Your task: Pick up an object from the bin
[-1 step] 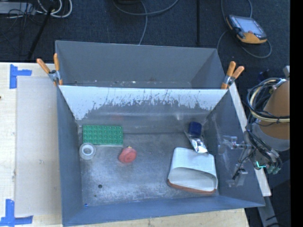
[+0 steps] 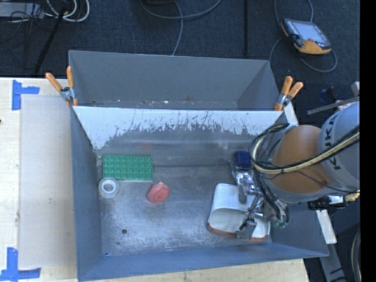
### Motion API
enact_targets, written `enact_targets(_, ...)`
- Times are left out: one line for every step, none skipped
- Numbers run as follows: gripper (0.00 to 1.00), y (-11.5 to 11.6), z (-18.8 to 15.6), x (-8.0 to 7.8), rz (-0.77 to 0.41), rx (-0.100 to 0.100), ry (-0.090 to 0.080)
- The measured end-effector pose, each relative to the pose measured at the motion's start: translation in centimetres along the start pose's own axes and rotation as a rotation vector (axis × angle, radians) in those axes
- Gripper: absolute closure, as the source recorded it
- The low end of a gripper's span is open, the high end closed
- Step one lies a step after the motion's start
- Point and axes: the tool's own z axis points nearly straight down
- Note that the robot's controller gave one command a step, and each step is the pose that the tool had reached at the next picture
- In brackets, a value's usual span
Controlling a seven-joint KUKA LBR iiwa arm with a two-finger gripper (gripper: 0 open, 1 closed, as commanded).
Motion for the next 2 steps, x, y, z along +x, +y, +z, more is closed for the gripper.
enact_targets(0.00,-5.1,-2.8,-1.4,0.329,0.001,0.016)
enact_targets(0.00,-1.9,-2.8,0.0,0.613,0.003,0.019)
